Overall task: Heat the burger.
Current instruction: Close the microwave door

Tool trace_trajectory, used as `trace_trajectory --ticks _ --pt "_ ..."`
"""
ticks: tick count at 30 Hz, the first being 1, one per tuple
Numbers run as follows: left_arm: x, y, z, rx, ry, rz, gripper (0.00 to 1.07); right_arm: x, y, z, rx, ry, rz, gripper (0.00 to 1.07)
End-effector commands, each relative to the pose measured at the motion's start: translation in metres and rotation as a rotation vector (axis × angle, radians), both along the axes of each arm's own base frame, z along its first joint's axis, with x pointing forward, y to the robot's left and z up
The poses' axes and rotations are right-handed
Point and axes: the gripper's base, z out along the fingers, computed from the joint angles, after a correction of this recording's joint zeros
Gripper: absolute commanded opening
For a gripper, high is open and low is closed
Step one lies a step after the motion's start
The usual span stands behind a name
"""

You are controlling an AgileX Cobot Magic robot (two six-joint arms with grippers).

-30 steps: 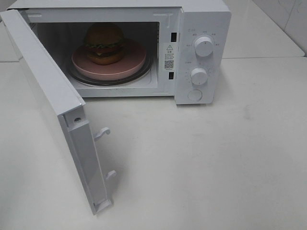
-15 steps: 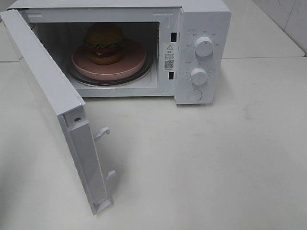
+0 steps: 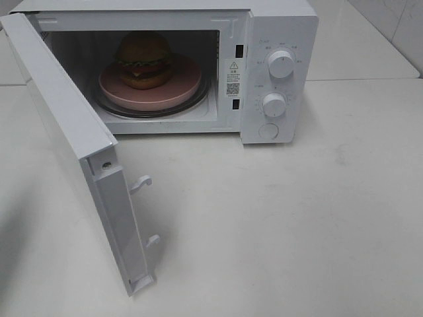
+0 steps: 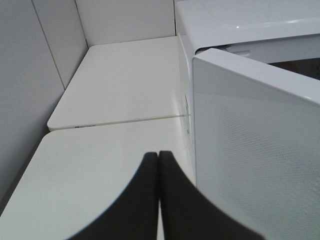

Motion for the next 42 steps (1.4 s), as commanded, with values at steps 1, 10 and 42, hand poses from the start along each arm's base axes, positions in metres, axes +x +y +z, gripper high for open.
trace_trajectory --ticks 1,10,42 --pt "0.007 0.0 -0.002 0.015 -0.08 -0.009 0.0 -0.004 0.0 0.0 0.005 -0.032 -0.006 0.76" --pt "0.037 -0.016 -0.031 0.049 -0.086 -0.177 0.0 -0.004 0.0 0.0 0.006 -0.032 -0.007 0.76" --pt "0.054 -0.096 -0.092 -0.078 0.081 -0.41 0.0 -0.004 0.0 0.0 0.005 -0.032 -0.006 0.76"
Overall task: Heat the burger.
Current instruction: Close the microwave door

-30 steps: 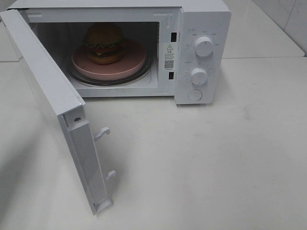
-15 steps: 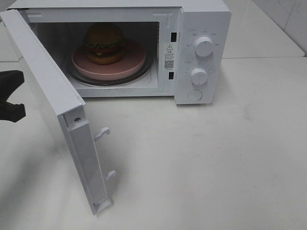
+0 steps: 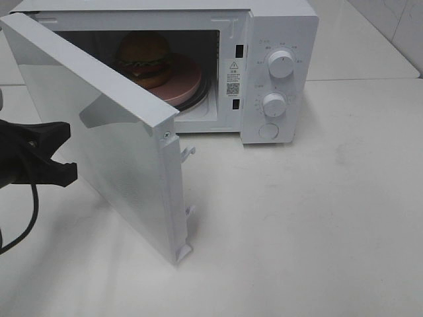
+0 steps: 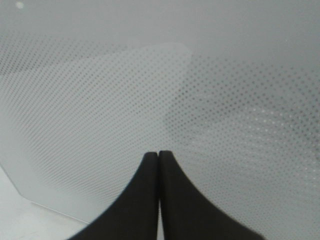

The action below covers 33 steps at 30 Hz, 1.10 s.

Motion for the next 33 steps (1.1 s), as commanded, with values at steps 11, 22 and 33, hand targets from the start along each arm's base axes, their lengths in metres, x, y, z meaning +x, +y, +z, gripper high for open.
trace_trajectory --ticks 11,22,33 --pt "0.032 -0.048 0.006 -0.085 -0.043 0.016 0.0 -0.004 0.0 0.0 0.005 -0.033 -0.006 0.76" --pt "0.058 -0.089 0.004 -0.126 -0.016 0.007 0.0 -0.004 0.0 0.0 0.005 -0.033 -0.006 0.76" --pt "0.087 -0.134 0.01 -0.073 -0.041 0.019 0.0 -0.004 0.0 0.0 0.005 -0.033 -0.005 0.76"
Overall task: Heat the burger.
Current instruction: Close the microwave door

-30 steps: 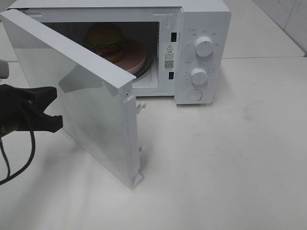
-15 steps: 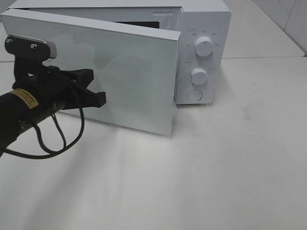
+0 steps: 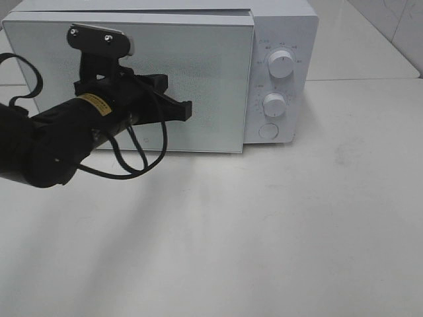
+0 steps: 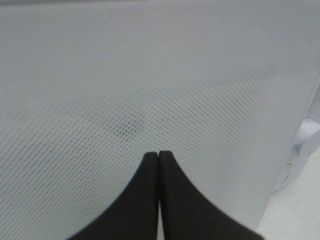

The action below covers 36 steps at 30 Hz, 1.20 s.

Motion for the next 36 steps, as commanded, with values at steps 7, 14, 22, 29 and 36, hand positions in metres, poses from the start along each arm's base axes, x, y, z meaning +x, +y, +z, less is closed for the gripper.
trace_trajectory --ticks 7,14,22,29,36 --pt "0.019 -0.027 0.008 -0.013 -0.011 0.09 0.0 -0.004 0.0 0.0 0.005 -0.033 -0.005 0.76" --pt "0.038 -0.046 0.017 -0.014 -0.021 0.174 0.0 -0.004 0.0 0.0 0.005 -0.033 -0.005 0.76" --pt "0.055 -0.059 0.024 -0.01 -0.024 0.191 0.0 -0.004 0.0 0.0 0.005 -0.033 -0.005 0.76" --pt "0.049 -0.06 0.029 0.002 0.025 0.146 0.0 -0.004 0.0 0.0 0.005 -0.033 -0.005 0.76" --pt "0.031 -0.054 0.032 0.025 0.138 0.072 0.0 -0.004 0.0 0.0 0.005 -0.033 -0.005 0.76"
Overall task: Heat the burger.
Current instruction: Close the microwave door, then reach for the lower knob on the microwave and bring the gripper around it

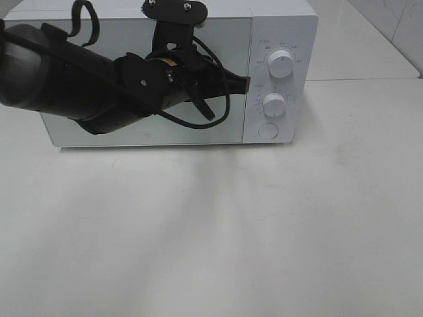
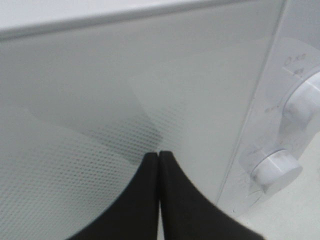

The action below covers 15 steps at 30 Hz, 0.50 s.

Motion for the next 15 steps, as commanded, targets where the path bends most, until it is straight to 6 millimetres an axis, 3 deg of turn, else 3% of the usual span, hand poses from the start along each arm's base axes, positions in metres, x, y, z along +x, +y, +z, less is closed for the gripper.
trace_trajectory --ticks 1,4,6,7,8,9,10,11,12,13,14,15 --pt "-0.003 0.014 0.009 -0.024 0.008 0.04 0.0 -0.004 -0.001 0.0 0.005 -0.033 -0.006 0.76" --pt "-0.01 0.02 0.008 -0.025 0.035 0.046 0.04 -0.004 -0.001 0.0 0.005 -0.033 -0.006 0.76" --pt "-0.021 0.027 0.006 -0.031 0.113 0.036 0.17 -0.004 -0.001 0.0 0.005 -0.033 -0.006 0.76" --pt "-0.021 0.027 0.006 -0.031 0.113 0.036 0.17 -0.004 -0.001 0.0 0.005 -0.033 -0.006 0.76" --pt "-0.03 0.031 0.004 -0.015 0.163 0.008 0.3 -0.004 -0.001 0.0 0.005 -0.033 -0.006 0.76" --pt "-0.038 0.033 0.005 0.002 0.2 -0.032 0.5 -0.004 -0.001 0.0 0.005 -0.033 -0.006 0.76" --pt "-0.038 0.033 0.005 0.002 0.2 -0.032 0.5 -0.004 -0.001 0.0 0.005 -0.033 -0.006 0.76" --pt "-0.042 0.034 0.004 0.006 0.224 -0.049 0.64 -0.004 -0.001 0.0 0.005 -0.033 -0.006 0.76" --pt "-0.042 0.034 0.004 0.006 0.224 -0.049 0.64 -0.004 -0.001 0.0 0.005 -0.033 -0.006 0.76" --pt "-0.048 0.034 0.003 0.012 0.268 -0.083 0.89 -0.004 -0.001 0.0 0.005 -0.033 -0.006 0.76" --pt "-0.051 0.035 0.003 0.018 0.29 -0.104 0.98 -0.004 -0.001 0.0 0.005 -0.033 -0.006 0.76" --pt "-0.051 0.035 0.003 0.018 0.29 -0.104 0.98 -0.004 -0.001 0.0 0.005 -0.033 -0.006 0.76"
